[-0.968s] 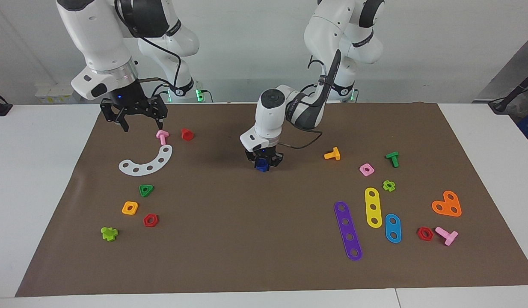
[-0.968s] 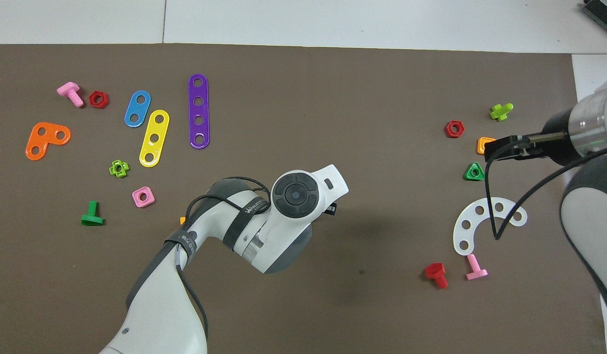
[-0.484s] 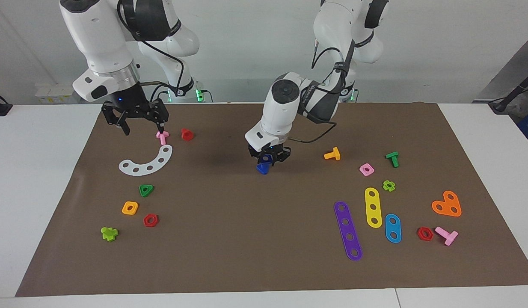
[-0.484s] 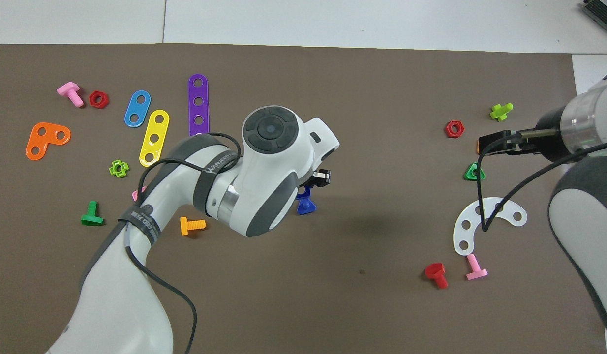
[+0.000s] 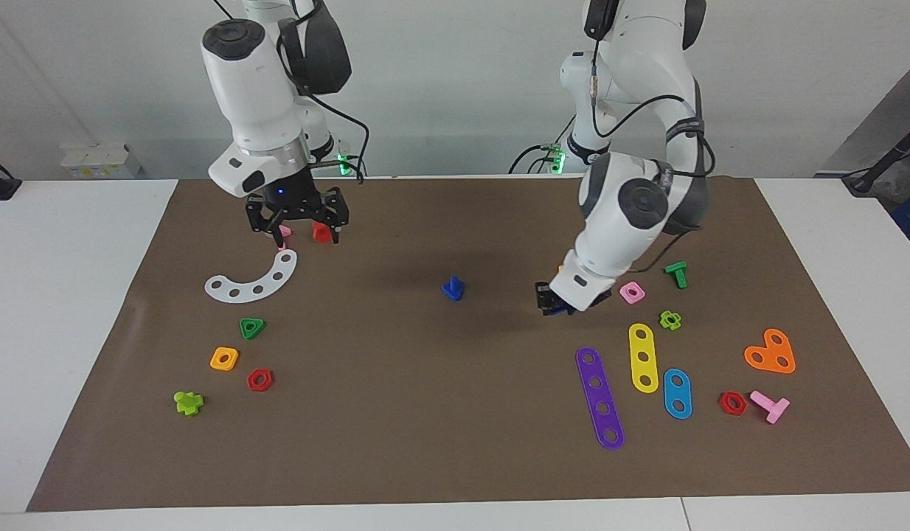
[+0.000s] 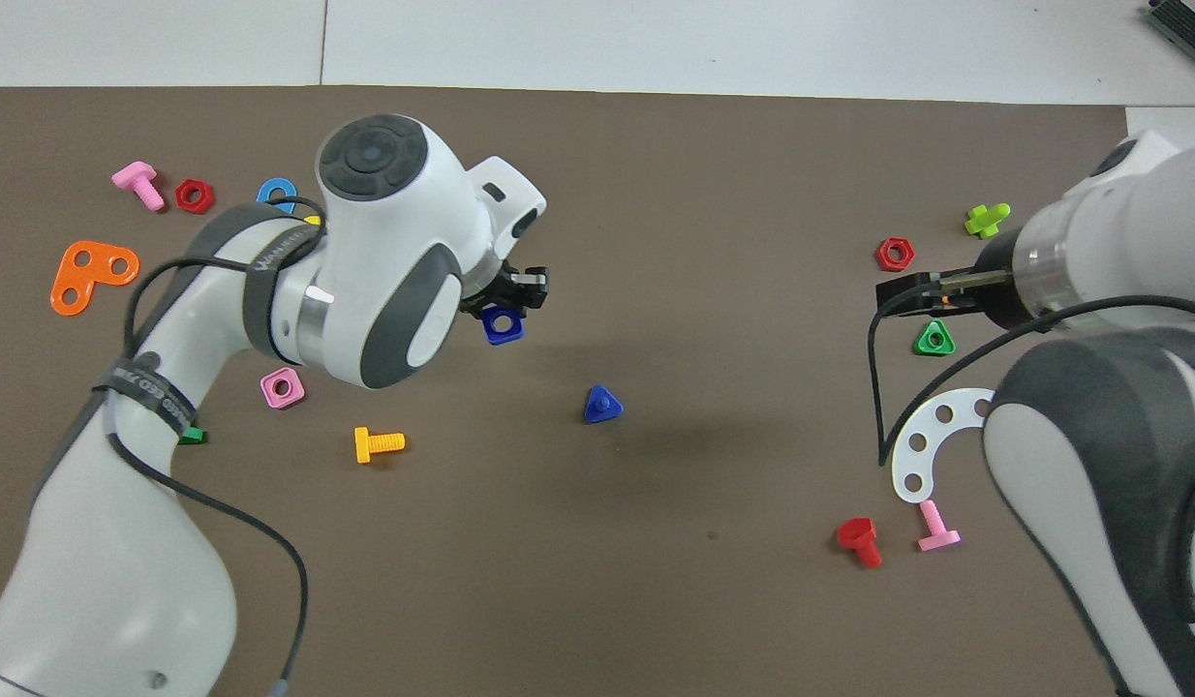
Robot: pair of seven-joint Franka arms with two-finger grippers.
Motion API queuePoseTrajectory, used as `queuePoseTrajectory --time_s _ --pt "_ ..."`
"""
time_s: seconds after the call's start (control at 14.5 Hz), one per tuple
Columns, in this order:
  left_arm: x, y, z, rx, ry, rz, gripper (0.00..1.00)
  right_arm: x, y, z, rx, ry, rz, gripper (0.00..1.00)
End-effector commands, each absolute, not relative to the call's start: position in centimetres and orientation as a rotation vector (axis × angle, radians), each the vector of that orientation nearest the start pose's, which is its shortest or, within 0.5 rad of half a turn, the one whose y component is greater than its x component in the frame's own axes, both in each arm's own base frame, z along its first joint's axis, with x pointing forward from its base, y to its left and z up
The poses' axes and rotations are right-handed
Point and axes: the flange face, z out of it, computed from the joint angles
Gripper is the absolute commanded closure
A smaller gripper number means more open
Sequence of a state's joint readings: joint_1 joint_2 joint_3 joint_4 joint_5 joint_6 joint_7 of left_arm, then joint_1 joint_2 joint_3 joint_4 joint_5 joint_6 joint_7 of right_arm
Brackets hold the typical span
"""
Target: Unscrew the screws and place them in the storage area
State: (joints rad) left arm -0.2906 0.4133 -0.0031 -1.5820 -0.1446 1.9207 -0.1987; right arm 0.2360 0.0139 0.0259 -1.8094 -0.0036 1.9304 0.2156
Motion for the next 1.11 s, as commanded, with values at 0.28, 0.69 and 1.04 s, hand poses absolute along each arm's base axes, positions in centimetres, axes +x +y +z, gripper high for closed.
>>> queuePoseTrajectory --time_s 0.28,0.69,1.04 --pt "60.0 -13.3 31.7 -3.265 0.118 0.023 1.0 55.9 25.4 44.7 -3.146 0.013 -0.205 0.01" --pt "59.8 -12.9 31.9 -3.25 0.136 0.054 0.0 54.4 33.1 38.9 -3.112 0.026 -0.23 0.01" --pt "63.2 -5.8 40.2 -3.222 0.05 0.164 0.0 52.5 37.6 34.6 -3.104 0.03 -0.202 0.05"
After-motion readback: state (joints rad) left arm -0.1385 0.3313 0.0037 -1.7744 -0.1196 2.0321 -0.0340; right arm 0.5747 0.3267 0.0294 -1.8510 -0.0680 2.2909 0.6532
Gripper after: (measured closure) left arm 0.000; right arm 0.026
